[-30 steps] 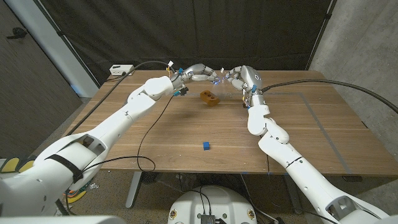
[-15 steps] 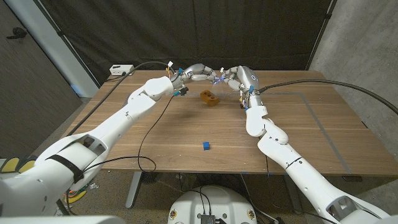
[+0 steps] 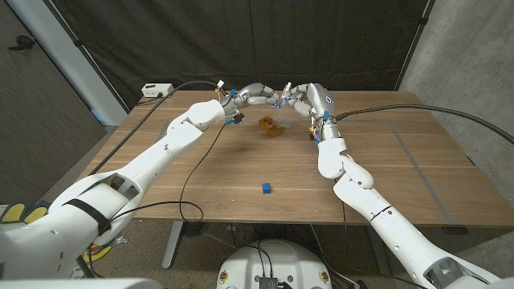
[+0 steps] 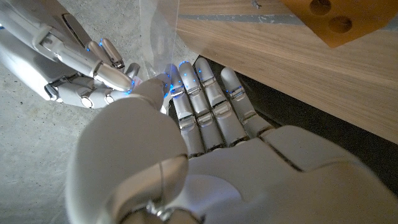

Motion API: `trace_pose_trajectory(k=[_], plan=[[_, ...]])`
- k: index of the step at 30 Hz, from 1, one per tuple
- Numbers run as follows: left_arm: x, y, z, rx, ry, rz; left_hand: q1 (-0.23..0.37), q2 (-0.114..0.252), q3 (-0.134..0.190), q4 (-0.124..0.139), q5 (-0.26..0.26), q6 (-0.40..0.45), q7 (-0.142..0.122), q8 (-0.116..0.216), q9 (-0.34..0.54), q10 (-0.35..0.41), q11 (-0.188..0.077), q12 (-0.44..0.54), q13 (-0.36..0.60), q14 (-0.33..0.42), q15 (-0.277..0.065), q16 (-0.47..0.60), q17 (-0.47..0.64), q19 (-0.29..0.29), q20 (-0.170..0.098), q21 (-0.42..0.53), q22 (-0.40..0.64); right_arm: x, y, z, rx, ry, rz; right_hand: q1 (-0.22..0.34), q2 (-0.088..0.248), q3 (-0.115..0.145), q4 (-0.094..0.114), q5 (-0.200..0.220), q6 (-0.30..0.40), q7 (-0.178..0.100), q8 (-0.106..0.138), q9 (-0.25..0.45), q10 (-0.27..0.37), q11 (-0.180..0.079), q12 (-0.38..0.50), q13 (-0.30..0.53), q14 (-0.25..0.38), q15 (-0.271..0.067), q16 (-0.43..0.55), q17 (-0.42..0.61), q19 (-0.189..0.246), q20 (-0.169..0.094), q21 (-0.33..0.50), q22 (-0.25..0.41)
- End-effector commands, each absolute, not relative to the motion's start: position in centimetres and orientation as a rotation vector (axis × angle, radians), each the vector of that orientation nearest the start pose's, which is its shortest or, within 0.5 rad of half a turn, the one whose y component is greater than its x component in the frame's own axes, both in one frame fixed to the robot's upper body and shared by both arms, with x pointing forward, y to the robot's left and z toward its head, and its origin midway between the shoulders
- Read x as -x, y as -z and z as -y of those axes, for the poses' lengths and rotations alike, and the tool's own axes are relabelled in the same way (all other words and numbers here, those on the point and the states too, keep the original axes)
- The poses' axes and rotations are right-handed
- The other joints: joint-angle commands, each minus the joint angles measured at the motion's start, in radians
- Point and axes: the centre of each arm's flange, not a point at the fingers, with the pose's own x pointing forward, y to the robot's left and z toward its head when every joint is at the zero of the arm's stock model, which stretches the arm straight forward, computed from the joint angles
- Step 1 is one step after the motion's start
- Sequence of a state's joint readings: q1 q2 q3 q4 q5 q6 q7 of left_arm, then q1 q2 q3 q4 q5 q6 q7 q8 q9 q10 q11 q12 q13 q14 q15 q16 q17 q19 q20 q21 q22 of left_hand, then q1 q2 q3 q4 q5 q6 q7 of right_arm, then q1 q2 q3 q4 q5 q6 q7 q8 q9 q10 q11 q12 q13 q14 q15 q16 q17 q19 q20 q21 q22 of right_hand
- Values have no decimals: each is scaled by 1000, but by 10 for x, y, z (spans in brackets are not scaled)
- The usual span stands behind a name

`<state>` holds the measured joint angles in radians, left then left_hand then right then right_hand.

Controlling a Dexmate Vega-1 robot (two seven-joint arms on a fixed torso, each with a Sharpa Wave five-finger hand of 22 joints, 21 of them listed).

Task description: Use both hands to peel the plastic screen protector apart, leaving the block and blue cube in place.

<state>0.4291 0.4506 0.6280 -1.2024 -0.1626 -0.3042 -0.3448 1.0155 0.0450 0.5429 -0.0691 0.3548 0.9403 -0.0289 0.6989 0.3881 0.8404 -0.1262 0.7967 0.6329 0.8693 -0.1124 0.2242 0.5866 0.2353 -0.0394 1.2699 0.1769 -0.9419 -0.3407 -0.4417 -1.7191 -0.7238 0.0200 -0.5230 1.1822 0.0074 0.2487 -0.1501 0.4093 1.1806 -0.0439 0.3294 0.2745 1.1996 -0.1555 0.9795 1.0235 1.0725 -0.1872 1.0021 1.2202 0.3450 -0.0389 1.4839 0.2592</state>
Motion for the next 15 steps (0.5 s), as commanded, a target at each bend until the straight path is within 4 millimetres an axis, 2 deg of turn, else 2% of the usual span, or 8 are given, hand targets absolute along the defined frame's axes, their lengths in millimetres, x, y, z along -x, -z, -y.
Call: trace_pose_trajectory(k=[1, 8, 15], plan=[[-652, -113, -141, -619, 634, 785, -2, 0, 9, 4, -2, 28, 33, 2, 3, -3, -2, 10, 1, -3, -98, 4, 5, -5, -57, 5, 3, -553, -28, 133, 906, 261, 1058, -16, -6, 17, -3, 18, 44, 40, 4, 91, -3, 4, -4, 2, 14, -34, -3, 4, -6, -51, 9, -7], [-655, -112, -143, -591, 636, 779, -4, -2, 11, 5, -5, 31, 34, 4, 3, -1, -6, 14, 5, -1, -97, 5, 7, -3, -59, 6, 3, -556, -26, 130, 914, 246, 1045, -23, -12, 29, -4, 31, 50, 36, 5, 96, -4, -1, 5, 21, 13, -34, -3, 6, -12, -49, 13, -16], [-659, -113, -144, -584, 625, 781, -5, -2, 14, 6, -7, 23, 21, 3, 6, -4, -19, 16, 6, 2, -100, 4, 7, -7, -58, 7, 3, -553, -29, 130, 897, 233, 1046, -32, -17, 37, -3, 39, 50, 35, 5, 99, -3, 2, 5, 24, 12, -34, -2, 7, -18, -48, 13, -23]])
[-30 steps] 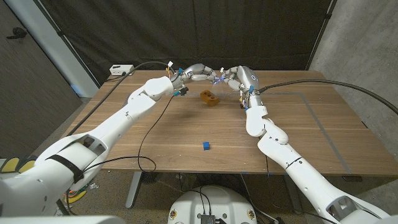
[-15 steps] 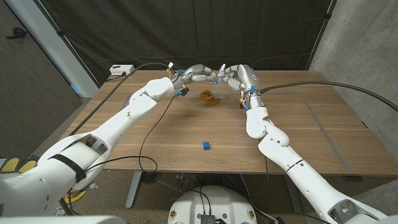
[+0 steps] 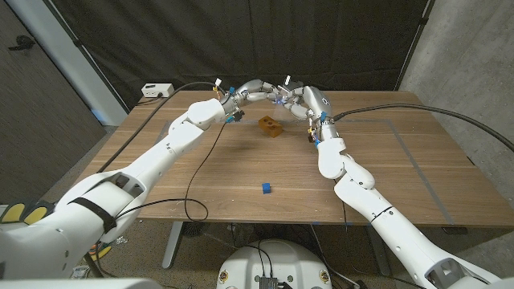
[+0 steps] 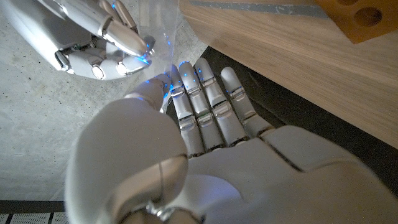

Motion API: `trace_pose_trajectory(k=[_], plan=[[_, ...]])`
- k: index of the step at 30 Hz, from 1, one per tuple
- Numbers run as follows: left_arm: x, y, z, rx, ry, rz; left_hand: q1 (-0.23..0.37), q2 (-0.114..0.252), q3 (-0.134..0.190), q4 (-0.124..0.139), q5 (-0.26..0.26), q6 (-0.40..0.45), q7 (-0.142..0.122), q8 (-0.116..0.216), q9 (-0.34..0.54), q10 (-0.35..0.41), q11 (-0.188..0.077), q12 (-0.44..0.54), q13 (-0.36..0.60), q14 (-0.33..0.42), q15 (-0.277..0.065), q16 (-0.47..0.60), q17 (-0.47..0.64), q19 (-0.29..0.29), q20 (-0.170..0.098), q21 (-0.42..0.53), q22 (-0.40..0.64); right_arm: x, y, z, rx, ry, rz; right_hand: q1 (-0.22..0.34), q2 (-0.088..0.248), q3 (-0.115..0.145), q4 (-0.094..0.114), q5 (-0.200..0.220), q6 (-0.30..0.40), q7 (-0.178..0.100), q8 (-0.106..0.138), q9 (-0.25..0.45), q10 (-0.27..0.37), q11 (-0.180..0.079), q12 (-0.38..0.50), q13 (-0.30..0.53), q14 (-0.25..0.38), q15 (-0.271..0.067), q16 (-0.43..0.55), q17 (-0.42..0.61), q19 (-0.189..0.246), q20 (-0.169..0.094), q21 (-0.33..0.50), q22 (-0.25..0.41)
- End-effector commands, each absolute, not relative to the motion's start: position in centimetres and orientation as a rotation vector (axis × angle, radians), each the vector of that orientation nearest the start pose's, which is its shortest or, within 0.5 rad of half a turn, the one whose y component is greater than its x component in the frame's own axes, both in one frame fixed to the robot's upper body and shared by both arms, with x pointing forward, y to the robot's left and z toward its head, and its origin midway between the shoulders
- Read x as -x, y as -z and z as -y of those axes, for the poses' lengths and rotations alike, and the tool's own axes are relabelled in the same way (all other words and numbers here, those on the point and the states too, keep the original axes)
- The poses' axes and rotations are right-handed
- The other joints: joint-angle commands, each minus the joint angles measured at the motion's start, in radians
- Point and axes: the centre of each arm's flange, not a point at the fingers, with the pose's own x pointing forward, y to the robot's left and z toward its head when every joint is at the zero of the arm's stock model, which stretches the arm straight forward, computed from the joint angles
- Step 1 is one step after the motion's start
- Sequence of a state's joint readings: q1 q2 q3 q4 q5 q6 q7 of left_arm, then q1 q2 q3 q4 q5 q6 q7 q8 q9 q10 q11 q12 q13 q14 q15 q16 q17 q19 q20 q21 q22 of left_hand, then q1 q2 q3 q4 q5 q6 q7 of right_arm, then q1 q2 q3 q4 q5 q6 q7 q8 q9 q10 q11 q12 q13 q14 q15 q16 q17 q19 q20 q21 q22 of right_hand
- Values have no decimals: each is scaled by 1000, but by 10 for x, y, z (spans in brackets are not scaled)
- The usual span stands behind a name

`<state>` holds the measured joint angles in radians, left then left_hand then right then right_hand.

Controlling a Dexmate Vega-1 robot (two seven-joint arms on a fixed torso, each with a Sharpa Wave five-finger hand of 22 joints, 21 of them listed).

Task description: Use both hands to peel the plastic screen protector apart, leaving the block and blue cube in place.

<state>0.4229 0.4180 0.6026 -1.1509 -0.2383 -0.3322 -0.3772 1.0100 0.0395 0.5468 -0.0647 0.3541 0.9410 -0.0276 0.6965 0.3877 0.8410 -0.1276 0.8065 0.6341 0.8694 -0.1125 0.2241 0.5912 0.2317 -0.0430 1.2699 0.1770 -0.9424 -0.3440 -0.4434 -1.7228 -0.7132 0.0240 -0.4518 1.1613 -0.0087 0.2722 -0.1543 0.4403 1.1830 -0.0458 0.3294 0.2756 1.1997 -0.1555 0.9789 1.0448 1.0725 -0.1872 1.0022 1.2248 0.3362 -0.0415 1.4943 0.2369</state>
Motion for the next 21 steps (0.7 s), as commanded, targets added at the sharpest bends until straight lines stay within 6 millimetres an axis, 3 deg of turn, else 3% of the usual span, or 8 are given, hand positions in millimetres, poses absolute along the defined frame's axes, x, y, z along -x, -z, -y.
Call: trace_pose_trajectory(k=[1, 21], plan=[[-659, -113, -144, -583, 625, 780, 0, 4, 11, 2, -6, 22, 20, 5, 5, -6, -19, 6, 6, 2, -101, 4, 2, -1, -55, 8, 3, -552, -29, 131, 888, 227, 1045, -12, -2, 14, 1, 9, 48, 36, 5, 98, -3, 2, 7, 5, 12, -34, -2, 2, -10, -46, 3, -2], [-666, -115, -143, -576, 625, 781, -6, 1, 17, 5, -6, 17, 10, 5, 2, -7, -27, 6, -1, 5, -102, 0, -1, -2, -59, 13, 3, -552, -37, 137, 846, 72, 995, -43, -23, 57, 0, 49, 52, 33, 5, 114, -2, 7, 5, 13, -1, -34, -1, 4, -45, -29, 13, -19]])
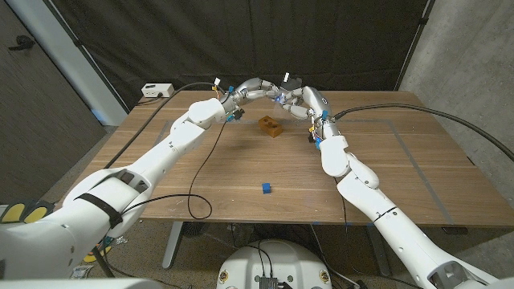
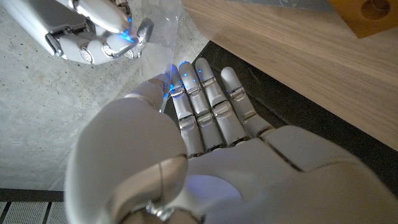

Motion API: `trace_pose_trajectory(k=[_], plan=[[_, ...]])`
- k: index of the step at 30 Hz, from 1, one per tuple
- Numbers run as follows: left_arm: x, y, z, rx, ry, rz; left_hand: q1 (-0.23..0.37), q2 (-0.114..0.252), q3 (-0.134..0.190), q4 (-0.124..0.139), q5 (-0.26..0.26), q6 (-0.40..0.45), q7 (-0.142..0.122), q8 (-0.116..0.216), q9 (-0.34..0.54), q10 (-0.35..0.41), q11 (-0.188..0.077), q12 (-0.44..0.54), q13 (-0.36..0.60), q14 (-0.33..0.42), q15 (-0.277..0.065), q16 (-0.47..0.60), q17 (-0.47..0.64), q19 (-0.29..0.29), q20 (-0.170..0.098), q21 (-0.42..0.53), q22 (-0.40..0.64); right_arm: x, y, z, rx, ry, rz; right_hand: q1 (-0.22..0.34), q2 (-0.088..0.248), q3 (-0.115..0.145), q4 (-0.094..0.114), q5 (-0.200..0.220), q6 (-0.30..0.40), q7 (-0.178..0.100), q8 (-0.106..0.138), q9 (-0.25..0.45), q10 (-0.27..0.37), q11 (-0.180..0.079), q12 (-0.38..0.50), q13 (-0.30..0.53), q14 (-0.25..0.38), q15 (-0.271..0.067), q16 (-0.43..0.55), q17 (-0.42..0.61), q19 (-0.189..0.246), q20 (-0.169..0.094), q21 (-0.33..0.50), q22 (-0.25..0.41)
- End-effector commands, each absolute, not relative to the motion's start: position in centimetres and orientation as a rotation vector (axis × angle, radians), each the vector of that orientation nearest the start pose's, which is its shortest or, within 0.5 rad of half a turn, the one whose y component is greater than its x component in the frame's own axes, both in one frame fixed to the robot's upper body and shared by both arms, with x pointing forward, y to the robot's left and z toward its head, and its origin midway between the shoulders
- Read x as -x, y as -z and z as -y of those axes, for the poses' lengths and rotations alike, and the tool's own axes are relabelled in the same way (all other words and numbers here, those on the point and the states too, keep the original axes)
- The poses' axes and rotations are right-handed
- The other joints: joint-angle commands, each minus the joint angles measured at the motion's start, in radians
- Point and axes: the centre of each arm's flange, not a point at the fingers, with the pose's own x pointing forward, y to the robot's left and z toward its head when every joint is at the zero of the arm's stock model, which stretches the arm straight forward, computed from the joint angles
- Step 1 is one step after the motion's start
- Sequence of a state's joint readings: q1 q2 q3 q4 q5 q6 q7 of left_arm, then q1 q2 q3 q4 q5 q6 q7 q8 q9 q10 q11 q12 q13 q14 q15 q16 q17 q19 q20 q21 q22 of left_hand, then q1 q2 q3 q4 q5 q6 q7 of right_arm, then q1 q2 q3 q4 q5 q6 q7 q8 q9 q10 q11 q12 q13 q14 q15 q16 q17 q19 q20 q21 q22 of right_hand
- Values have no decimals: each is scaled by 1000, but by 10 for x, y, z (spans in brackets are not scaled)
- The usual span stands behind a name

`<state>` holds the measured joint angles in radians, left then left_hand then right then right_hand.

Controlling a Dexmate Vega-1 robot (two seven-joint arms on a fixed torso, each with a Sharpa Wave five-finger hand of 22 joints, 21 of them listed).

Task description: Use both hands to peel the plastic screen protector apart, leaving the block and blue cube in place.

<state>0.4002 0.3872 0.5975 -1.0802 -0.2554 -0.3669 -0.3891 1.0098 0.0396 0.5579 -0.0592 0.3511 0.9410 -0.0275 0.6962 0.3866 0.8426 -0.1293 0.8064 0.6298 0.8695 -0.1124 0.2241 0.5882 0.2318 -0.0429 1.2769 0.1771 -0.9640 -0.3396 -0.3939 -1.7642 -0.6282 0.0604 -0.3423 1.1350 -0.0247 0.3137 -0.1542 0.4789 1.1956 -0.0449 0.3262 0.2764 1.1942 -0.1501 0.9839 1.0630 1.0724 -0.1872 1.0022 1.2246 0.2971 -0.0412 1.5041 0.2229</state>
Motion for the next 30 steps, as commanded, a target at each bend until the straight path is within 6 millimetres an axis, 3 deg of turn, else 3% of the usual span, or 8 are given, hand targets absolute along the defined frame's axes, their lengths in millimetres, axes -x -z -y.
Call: trace_pose_trajectory(k=[1, 6, 15, 30], plan=[[-666, -115, -143, -574, 624, 782, -6, 1, 6, -1, -3, 15, 11, 4, 2, -8, -25, 6, 3, 5, -102, 0, 2, -1, -58, 6, 3, -551, -38, 137, 851, 70, 994, -17, -8, 17, 0, 12, 41, 32, 9, 114, 4, 2, 2, -1, -1, -34, 0, 4, -8, -28, 4, -5], [-664, -114, -144, -574, 617, 783, -7, 1, 8, 0, -2, 14, 9, 4, 0, -13, -31, 8, 8, 5, -103, -2, 1, -4, -58, 6, 3, -551, -39, 137, 860, 47, 991, -21, -12, 26, -1, 18, 48, 31, 11, 116, 4, 2, 14, 19, 0, -34, 1, 4, -19, -23, 5, -7], [-662, -114, -143, -576, 615, 787, -2, -1, 16, -5, -2, 23, 36, 10, 2, -9, -1, 8, 0, -6, -97, -6, 2, -4, -58, 7, 2, -549, -40, 141, 847, 3, 977, -30, -19, 41, -1, 30, 51, 34, 9, 117, 2, 2, 17, 30, 0, -34, 5, 5, -28, -16, 16, -6], [-657, -114, -143, -578, 617, 792, 0, -3, 22, -7, -8, 22, 39, 12, 3, -10, 12, 10, -3, -15, -94, -4, 9, -7, -56, 6, 1, -546, -39, 143, 813, -18, 973, -52, -31, 71, 1, 53, 53, 31, 9, 123, 1, 1, 8, 22, -10, -34, 8, 6, -45, -7, 11, -16]])
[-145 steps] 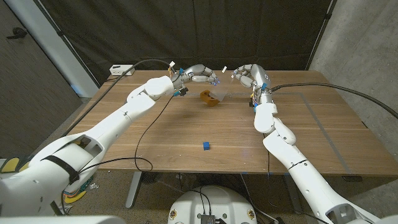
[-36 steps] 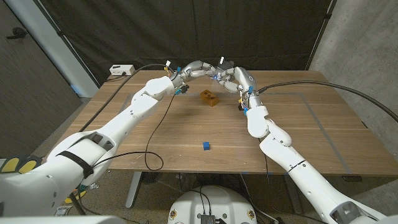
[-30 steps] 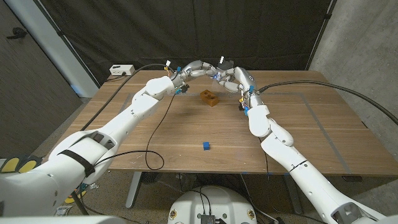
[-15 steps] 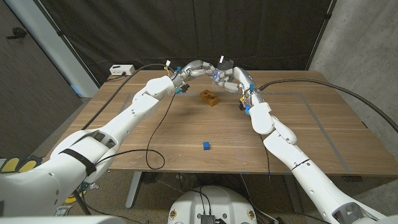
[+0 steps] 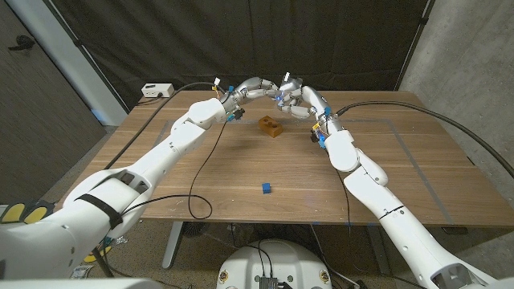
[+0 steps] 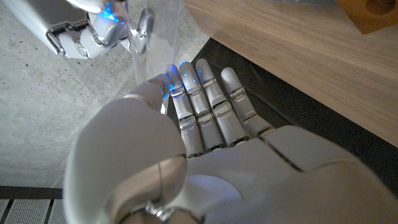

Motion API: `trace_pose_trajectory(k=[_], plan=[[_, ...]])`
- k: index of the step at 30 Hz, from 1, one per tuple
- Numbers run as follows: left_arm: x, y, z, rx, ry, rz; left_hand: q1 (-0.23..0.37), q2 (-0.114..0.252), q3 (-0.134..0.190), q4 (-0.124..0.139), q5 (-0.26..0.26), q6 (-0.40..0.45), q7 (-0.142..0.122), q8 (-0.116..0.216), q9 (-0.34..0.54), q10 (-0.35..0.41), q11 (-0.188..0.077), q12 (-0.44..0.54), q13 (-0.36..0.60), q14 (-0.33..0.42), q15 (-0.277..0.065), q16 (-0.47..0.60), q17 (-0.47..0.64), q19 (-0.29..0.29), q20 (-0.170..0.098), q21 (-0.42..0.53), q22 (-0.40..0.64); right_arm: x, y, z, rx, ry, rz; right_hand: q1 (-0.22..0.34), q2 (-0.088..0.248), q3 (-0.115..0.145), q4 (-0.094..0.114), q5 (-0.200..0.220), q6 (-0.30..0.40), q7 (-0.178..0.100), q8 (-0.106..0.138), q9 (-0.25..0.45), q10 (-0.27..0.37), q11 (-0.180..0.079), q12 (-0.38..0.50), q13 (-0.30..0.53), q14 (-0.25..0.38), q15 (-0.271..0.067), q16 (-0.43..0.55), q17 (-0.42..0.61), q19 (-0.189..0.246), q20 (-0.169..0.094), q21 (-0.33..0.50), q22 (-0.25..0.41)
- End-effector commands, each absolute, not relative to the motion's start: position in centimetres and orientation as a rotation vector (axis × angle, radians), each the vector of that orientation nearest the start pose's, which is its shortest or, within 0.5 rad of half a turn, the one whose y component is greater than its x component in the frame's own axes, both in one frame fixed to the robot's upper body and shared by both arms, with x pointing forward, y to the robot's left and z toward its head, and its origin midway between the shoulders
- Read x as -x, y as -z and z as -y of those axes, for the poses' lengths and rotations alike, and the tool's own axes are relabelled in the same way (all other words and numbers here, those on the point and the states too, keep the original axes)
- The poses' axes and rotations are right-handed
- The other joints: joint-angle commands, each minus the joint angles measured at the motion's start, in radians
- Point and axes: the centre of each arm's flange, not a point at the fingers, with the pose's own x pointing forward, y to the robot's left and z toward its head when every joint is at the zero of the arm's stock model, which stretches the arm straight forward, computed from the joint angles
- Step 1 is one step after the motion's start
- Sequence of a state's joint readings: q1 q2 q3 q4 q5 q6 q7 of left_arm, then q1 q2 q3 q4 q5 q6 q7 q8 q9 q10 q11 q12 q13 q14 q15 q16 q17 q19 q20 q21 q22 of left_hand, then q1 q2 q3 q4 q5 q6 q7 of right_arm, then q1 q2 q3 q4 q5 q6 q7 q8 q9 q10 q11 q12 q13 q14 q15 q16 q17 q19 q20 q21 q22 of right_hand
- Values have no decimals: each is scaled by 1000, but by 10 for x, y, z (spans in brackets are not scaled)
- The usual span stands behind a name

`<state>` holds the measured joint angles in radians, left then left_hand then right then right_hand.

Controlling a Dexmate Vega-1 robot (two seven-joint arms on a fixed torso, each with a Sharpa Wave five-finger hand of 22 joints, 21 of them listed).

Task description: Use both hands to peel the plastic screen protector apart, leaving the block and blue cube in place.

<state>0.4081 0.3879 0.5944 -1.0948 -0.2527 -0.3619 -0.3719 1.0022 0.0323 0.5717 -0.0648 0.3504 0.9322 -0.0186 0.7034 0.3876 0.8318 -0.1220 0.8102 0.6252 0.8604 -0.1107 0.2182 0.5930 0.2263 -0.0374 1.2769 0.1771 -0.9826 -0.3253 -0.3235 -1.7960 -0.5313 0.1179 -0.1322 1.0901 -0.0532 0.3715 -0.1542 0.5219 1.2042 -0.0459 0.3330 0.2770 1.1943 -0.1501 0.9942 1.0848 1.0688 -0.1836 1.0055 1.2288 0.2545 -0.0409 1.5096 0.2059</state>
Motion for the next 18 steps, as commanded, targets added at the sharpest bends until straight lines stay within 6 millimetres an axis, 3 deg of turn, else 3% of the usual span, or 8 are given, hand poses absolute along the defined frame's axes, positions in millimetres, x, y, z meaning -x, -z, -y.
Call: trace_pose_trajectory(k=[1, 3, 7, 9, 10, 11, 15, 18], plan=[[-657, -114, -143, -578, 618, 791, 8, 4, 8, -2, -7, 31, 31, 5, 3, 0, 4, 7, 3, -5, -97, 2, 5, -1, -62, 6, 1, -546, -39, 143, 815, -18, 970, -8, -2, 16, 1, 12, 44, 30, 2, 123, -3, -1, -1, 6, -7, -37, 5, 2, -4, -8, 7, 2], [-657, -114, -143, -574, 621, 791, 8, 4, 9, -2, -8, 31, 31, 6, 4, 1, 3, 7, 1, -7, -97, 2, 6, -2, -62, 6, 1, -547, -38, 143, 822, -34, 955, -19, 5, 32, 6, 19, 24, 5, -3, 128, -25, -18, -5, 18, -33, -37, 1, 3, -29, -2, 9, 4], [-656, -115, -143, -575, 622, 794, 8, 4, 10, -3, -9, 32, 33, 6, 4, 4, 5, 6, -3, -8, -97, 3, 7, -2, -61, 6, 1, -550, -37, 144, 822, -53, 939, -43, 3, 47, 11, 25, -23, -15, 0, 149, -56, -10, -32, 5, -83, -43, -36, -27, -74, 20, 5, 4], [-656, -115, -144, -576, 622, 793, 8, 3, 11, -3, -10, 33, 34, 6, 2, 2, 6, 8, -2, -7, -97, 3, 8, -2, -62, 6, 1, -551, -36, 144, 819, -54, 932, -66, -4, 31, 14, 15, -89, -15, 9, 184, -94, -5, -69, -22, -115, -41, -74, -85, -96, 28, 5, 5], [-656, -115, -144, -576, 622, 793, 8, 3, 11, -3, -11, 34, 33, 6, 2, 2, 7, 7, -2, -8, -97, 4, 8, -1, -62, 7, 1, -552, -36, 144, 824, -52, 925, -72, -2, 20, 13, 7, -106, -19, 27, 210, -103, -3, -106, -74, -119, -41, -77, -101, -112, 31, 5, 7], [-656, -115, -144, -576, 622, 793, 8, 3, 12, -3, -11, 33, 33, 5, 1, 3, 7, 8, -2, -7, -98, 4, 9, -2, -62, 6, 1, -552, -36, 144, 827, -60, 920, -76, -3, 11, 10, 1, -130, -19, 41, 235, -134, -14, -115, -71, -125, -40, -81, -119, -116, 35, 4, 6], [-655, -115, -145, -575, 622, 793, 8, 2, 13, -3, -13, 35, 33, 5, 0, 3, 6, 9, -2, -6, -98, 5, 10, -3, -62, 6, 1, -554, -35, 144, 820, -64, 899, -124, -14, -48, 23, -38, -261, -32, 70, 324, -231, 6, -142, -57, -176, -36, -96, -160, -160, 55, -2, 5], [-655, -114, -146, -574, 622, 794, 7, 2, 14, -3, -15, 35, 31, 7, 2, 4, 7, 9, -3, -7, -98, 6, 11, -4, -63, 6, 1, -554, -32, 145, 794, -56, 894, -255, -65, -154, 60, -181, -364, -49, 128, 440, -332, 16, -168, -45, -249, -29, -115, -196, -201, 79, -23, -6]])
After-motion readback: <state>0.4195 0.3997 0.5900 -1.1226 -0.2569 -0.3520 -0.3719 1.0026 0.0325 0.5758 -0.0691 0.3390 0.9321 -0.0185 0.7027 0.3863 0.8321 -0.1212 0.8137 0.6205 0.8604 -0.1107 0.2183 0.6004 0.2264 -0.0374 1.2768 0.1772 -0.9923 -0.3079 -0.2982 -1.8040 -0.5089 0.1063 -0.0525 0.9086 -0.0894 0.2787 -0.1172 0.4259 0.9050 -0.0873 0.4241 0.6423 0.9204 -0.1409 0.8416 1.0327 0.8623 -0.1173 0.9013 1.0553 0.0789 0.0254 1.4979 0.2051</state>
